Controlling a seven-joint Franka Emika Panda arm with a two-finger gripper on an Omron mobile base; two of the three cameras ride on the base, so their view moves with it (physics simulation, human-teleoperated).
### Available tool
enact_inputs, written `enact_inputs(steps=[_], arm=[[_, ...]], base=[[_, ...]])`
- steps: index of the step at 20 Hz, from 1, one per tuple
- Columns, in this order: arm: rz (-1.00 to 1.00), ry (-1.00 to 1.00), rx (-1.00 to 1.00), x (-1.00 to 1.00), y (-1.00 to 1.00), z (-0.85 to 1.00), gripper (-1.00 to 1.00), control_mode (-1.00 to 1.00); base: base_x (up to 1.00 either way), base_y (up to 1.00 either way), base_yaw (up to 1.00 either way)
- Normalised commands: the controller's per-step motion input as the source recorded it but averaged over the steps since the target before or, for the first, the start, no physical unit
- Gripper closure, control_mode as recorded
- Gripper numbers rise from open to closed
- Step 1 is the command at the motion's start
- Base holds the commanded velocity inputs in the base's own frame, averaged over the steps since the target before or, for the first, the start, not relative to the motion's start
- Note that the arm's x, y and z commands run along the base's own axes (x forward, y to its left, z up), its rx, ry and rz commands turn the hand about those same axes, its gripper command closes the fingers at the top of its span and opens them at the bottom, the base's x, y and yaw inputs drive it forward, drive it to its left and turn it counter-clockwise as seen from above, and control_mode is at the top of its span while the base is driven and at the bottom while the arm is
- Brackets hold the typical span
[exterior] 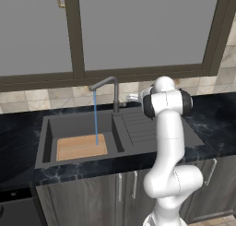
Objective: Turn on the sink faucet with hot water and rinse the cutting board for ten seconds, then turn off the faucet. Push the cutting board to reach the water if necessary.
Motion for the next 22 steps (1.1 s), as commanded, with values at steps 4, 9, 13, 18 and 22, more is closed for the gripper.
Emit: enact_inputs(steps=[4,9,13,18,22], arm=[[0.03,0.00,0.00,0.00,0.25,-0.10,-1.00,-1.00],[0.03,0.00,0.00,0.00,0.23,-0.07,-1.00,-1.00],[0.03,0.00,0.00,0.00,0.24,-0.04,-1.00,-1.00],[0.03,0.00,0.00,0.00,0.27,-0.04,-1.00,-1.00],[0.02,0.00,0.00,0.00,0.31,-0.08,-1.00,-1.00]], base=[[0.00,0.00,0.00],[0.00,0.00,0.00],[0.00,0.00,0.00],[0.00,0.00,0.00],[0.00,0.00,0.00]])
